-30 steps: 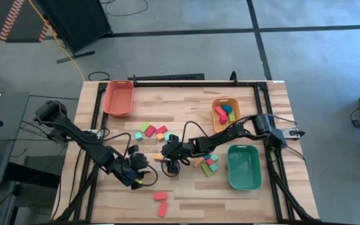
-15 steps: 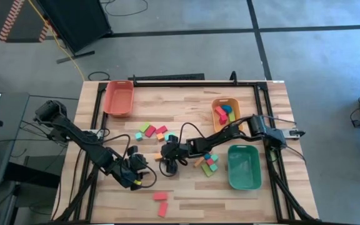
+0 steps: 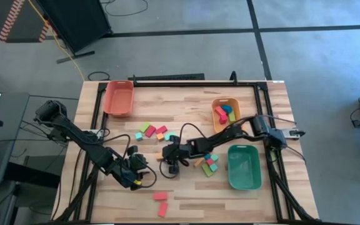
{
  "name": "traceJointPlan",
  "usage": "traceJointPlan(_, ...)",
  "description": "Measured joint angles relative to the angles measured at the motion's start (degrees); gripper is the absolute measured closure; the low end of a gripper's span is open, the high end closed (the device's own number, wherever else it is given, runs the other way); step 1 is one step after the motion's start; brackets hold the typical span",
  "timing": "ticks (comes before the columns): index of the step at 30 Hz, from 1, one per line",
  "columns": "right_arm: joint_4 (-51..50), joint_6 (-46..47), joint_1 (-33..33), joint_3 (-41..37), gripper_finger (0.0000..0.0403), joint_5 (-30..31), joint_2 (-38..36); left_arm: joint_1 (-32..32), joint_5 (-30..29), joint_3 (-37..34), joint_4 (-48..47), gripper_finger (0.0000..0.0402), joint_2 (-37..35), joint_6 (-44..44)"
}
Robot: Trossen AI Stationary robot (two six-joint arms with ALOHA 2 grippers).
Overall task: Sort blocks by size
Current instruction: Put the large rectangular yellow block into the yellow bin
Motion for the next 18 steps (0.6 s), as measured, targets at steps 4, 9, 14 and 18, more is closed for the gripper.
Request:
traceJointPlan(4, -7.6, 0.0, 0.2, -0.2, 0.0246, 3.5, -3.8, 0.0, -0.1, 0.0, -0.1, 0.0223, 0.0, -0.1)
traceJointPlan(9, -19.1, -0.9, 0.4, -0.2, 0.0246, 11.9, -10.2, 0.0, -0.1, -0.1, -0.4, 0.0223, 0.0, -0.3)
traceJointPlan(14, -31.3, -0.1, -0.3, -0.3, 0.0246, 20.4, -16.0, -0.1, -0.1, -1.3, 0.8, 0.0223, 0.0, -0.7)
traceJointPlan(18, -40.0, 1.5, -1.1, -0.3, 0.0246, 25.9, -20.3, -0.4, -0.1, -3.1, 2.2, 0.0223, 0.0, -2.1)
